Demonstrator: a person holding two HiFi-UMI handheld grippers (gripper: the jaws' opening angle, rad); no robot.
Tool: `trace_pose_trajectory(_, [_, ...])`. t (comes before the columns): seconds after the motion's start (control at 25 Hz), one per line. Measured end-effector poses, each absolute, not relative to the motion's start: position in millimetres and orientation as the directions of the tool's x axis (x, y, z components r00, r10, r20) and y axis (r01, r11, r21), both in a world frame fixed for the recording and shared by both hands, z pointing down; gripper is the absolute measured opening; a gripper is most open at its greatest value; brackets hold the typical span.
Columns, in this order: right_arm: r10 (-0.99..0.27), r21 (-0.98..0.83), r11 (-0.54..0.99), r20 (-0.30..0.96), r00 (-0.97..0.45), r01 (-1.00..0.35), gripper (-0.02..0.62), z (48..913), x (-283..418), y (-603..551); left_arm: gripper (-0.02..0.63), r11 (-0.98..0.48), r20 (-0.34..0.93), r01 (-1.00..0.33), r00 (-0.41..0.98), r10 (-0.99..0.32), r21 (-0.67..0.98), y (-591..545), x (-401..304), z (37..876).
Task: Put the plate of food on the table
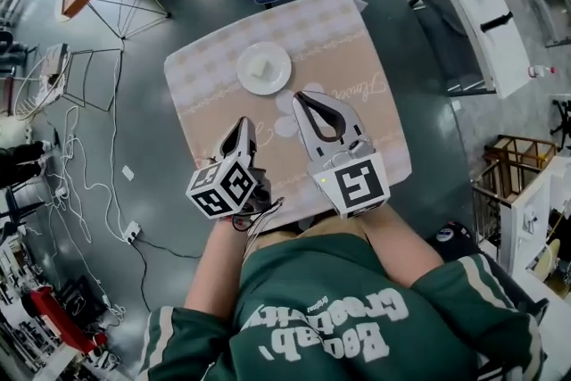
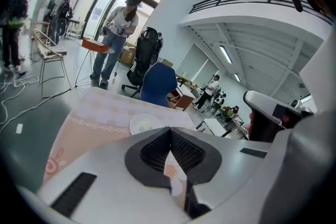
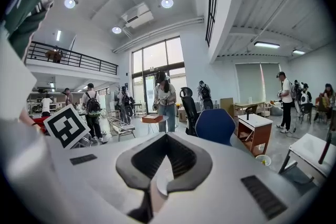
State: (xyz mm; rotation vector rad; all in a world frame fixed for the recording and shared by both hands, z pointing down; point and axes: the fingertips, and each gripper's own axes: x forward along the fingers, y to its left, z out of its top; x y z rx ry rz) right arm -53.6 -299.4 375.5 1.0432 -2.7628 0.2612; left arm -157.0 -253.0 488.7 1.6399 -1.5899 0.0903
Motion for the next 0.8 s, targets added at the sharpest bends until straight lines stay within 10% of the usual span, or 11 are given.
trace_pose_trajectory(0.8, [-0.579, -0.057, 0.806, 0.129, -0.805, -0.589, 0.015, 300, -67, -271, 0.009, -0.17, 0.358, -0.976, 0.209, -0.91, 0.137, -254, -142, 334])
